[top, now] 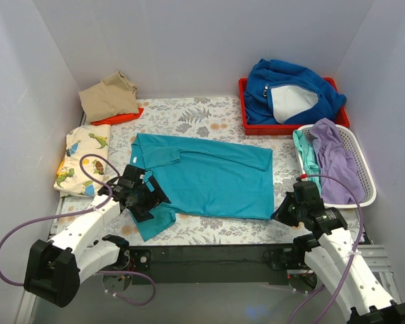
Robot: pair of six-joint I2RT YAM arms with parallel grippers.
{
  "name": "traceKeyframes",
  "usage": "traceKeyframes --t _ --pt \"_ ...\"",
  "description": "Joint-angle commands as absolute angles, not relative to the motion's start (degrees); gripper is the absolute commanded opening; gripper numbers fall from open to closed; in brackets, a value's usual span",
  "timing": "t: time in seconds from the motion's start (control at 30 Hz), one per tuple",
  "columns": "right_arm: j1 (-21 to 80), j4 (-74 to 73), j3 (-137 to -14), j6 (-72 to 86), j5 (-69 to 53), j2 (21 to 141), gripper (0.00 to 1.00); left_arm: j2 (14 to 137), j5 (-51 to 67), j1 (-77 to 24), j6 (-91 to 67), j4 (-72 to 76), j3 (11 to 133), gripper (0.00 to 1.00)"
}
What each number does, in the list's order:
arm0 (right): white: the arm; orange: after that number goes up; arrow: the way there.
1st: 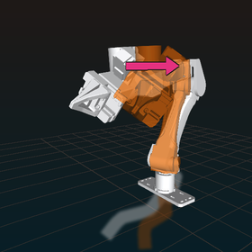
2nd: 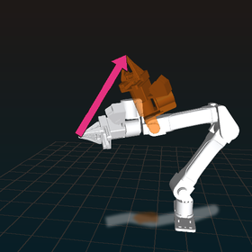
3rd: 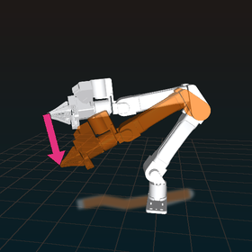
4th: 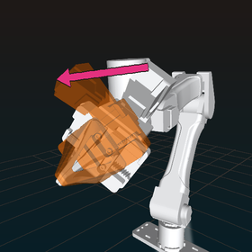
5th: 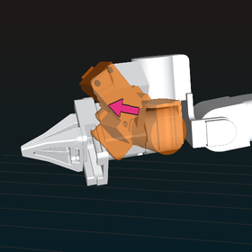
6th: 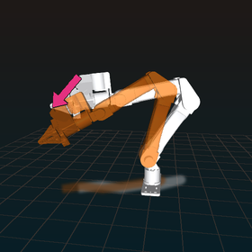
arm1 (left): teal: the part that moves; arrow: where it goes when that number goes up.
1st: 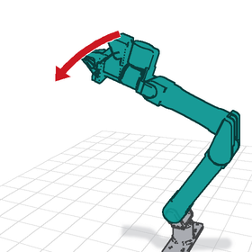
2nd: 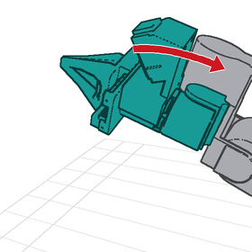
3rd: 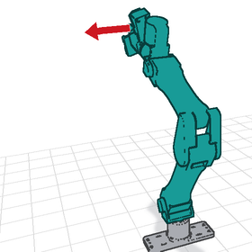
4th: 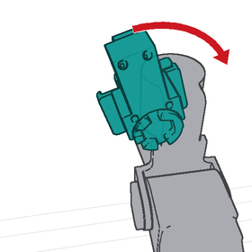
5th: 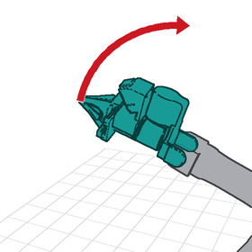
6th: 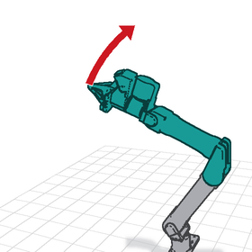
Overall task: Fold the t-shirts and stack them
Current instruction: Fold the tshirt
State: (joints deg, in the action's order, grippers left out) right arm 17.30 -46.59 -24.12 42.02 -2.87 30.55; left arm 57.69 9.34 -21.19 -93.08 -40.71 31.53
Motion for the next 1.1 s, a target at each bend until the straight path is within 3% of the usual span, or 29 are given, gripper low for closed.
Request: traceKeyframes --t 0.0,0.37,1.07 --pt "17.49 -44.57 -25.14 40.87 -1.84 31.99 0.01 55.02 8.53 -21.53 -92.20 -47.45 35.06 0.85" --pt "17.49 -37.80 -25.66 37.97 -2.28 37.44 0.01 49.75 7.56 -23.55 -91.23 -56.35 34.54 0.82" --pt "17.49 -30.15 -25.84 33.75 -5.62 43.85 0.01 63.10 -5.62 -42.62 -105.46 -52.11 32.25 0.78"
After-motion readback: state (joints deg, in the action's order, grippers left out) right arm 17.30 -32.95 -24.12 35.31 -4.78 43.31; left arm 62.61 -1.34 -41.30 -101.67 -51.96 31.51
